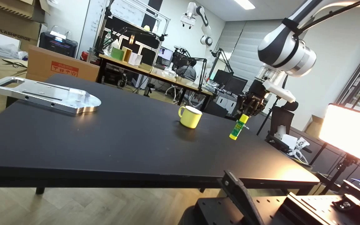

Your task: Take the stick of glue out of the mug and put it on the table

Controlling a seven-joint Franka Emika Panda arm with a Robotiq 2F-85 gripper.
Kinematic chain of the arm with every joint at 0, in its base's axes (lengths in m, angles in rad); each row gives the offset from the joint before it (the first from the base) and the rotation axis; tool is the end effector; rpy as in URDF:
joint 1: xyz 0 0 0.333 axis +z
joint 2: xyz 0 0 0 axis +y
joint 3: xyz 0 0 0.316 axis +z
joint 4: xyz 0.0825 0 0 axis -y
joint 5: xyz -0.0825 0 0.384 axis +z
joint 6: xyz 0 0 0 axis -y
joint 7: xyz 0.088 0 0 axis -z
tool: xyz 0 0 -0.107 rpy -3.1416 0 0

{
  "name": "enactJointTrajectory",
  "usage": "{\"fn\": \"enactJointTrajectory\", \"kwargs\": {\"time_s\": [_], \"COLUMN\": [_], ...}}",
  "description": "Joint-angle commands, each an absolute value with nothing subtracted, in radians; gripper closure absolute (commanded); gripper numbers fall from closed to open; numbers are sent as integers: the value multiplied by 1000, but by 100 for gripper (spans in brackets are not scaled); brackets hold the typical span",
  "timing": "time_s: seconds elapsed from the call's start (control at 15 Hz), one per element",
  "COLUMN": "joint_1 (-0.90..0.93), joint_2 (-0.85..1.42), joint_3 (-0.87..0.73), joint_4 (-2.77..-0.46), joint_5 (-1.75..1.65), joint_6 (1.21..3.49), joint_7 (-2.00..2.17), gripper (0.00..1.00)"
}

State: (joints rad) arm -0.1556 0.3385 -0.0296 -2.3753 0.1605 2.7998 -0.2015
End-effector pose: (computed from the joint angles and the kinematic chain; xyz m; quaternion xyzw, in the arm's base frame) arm 0.5032 -0.1025 0.1894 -0.9966 0.0651 -0.0473 0.0165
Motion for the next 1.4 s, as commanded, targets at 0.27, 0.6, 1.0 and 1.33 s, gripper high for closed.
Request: {"fn": "enactJointTrajectory", "kwargs": {"time_s": [0.27, 0.6, 1.0, 1.33], "joint_1": [-280, -319, -324, -319], "joint_2": [430, 498, 539, 552], "joint_3": [93, 123, 128, 119], "joint_4": [-2398, -2371, -2342, -2327], "joint_5": [274, 250, 239, 232], "joint_6": [2996, 3034, 3029, 3013], "joint_7": [-216, -193, -181, -179], "gripper": [91, 91, 91, 91]}}
